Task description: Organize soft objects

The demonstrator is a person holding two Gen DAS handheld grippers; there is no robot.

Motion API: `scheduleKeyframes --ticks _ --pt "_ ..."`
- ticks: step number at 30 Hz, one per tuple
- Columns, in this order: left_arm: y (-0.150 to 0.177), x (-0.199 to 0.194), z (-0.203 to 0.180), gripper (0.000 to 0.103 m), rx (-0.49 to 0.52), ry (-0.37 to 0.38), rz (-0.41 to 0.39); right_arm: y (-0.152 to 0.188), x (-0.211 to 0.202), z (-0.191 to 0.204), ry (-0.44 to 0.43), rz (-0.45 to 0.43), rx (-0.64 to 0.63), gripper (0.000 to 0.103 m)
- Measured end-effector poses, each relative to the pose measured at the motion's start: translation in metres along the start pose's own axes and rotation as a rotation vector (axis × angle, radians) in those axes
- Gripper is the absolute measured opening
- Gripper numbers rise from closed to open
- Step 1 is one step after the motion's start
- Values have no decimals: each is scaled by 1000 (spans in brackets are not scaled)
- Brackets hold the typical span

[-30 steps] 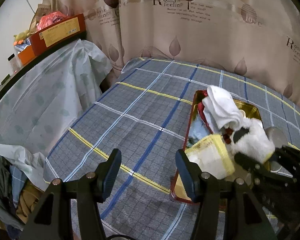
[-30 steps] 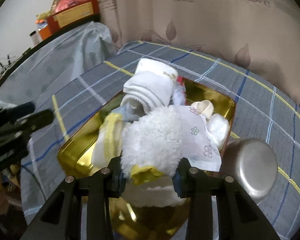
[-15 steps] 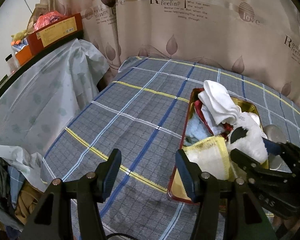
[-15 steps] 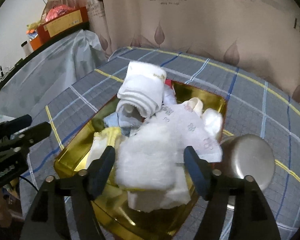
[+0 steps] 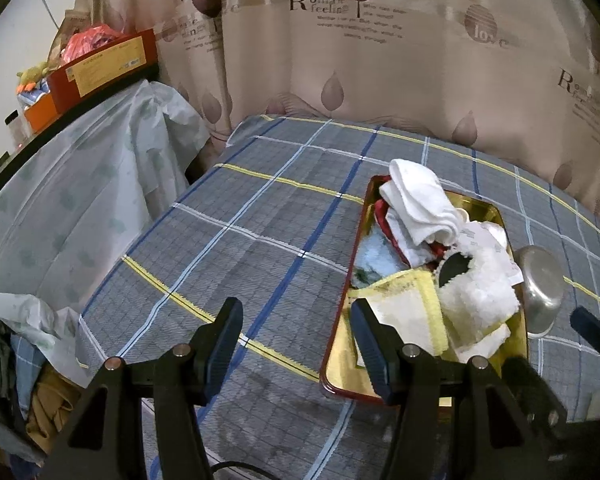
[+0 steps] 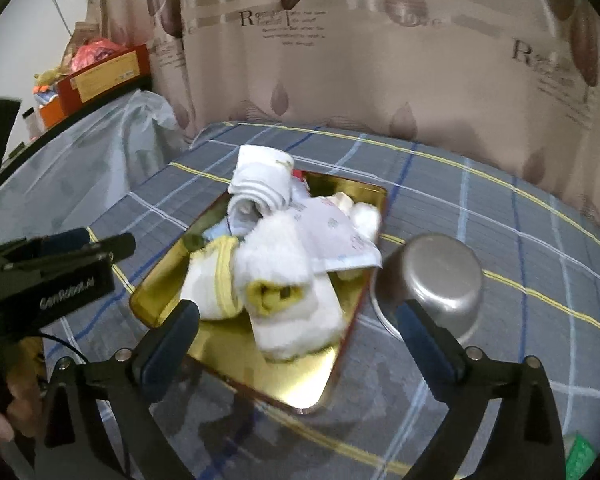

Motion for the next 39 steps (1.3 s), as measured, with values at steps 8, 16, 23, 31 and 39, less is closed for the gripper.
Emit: scheduleKeyframes --ticks 8,16,23,31,39 --pt "1 0 -11 58 39 19 0 9 -15 -5 51 -32 2 100" --pt "3 1 -14 58 53 30 3 16 -10 -3 39 -10 9 100" --pt "3 3 -13 58 42 39 12 20 -5 -2 31 10 15 100" --pt "4 5 -14 58 45 44 15 21 -3 -4 38 15 18 100" --pt "5 4 -15 58 42 43 14 25 -1 -2 42 24 11 100"
Point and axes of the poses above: each gripper's, at about its wrist camera, not at the fingertips, and x roughly the way its jaws point, z to its left, y to its underside, the point moved 8 cm from there along x, roughly the way its jaws point, and after that the axes turned 12 degrees about y, right-handed, at the moved point
